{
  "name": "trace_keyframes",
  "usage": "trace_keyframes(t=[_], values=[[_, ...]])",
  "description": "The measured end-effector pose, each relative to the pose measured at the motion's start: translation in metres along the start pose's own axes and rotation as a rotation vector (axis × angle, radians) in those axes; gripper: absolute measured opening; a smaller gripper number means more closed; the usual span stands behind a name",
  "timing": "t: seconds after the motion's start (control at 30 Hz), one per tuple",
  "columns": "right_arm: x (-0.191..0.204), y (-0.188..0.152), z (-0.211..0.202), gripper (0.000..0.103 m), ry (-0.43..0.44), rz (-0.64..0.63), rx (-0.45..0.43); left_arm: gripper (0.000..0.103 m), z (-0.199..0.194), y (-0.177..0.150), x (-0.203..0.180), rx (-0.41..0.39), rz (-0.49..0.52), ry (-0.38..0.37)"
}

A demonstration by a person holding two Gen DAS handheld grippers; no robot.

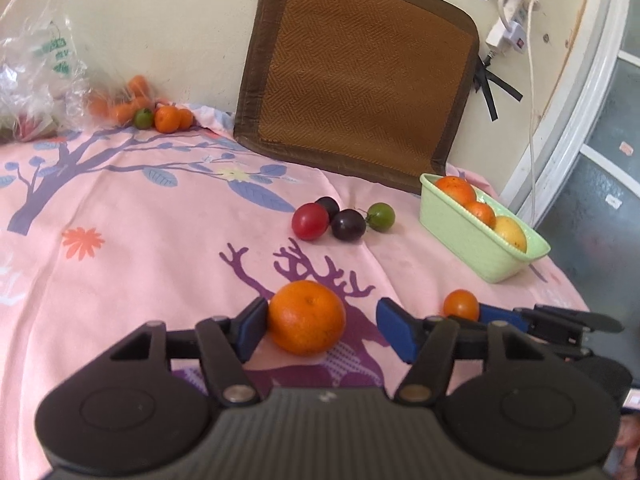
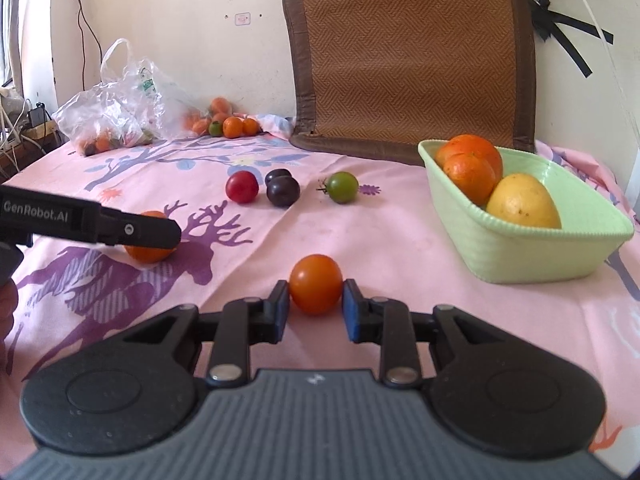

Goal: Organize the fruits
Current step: 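Carry the tangerine and orange tomato into the basket and open both tools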

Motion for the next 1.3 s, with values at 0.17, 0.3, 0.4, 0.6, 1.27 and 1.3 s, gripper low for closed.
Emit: trace_keyframes(t=[0.17, 0.3, 0.4, 0.6, 1.27, 1.3], values=[[0.000, 0.000, 0.000, 0.032, -0.001, -0.006, 0.001, 0.044, 0.000, 0.000, 0.001, -0.012, 0.018, 0.020], [0.000, 0.000, 0.000, 0.030, -0.004, -0.014, -0.007, 0.041, 0.000, 0.000, 0.003, -0.010, 0.002, 0.011], [-0.001, 0.002, -0.005, 0.030, -0.003, -0.012, -0.034, 0.041, 0.002, 0.006, -0.003, 0.001, -0.026, -0.027], [-0.030, 0.022, -0.029, 0.030, -0.073, 0.033, -0.156, 0.041, 0.024, 0.045, -0.062, -0.025, 0.027, -0.146], [-0.171, 0.030, -0.022, 0.033, -0.317, 0.116, -0.214, 0.046, 0.191, 0.056, -0.227, 0.157, 0.142, -0.297], [-0.171, 0.030, -0.022, 0.043, -0.319, 0.112, -0.217, 0.048, 0.192, 0.055, -0.227, 0.155, 0.141, -0.297]])
Point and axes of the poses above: each gripper's, at about its wrist camera, not at the fingertips, and z roughly the way its jaws point, x to its left, y to its top, the point moved 8 cm from there along z, roughly the way its jaws point, and after that the axes turned 11 degrees about -x, right-handed, at the moved point
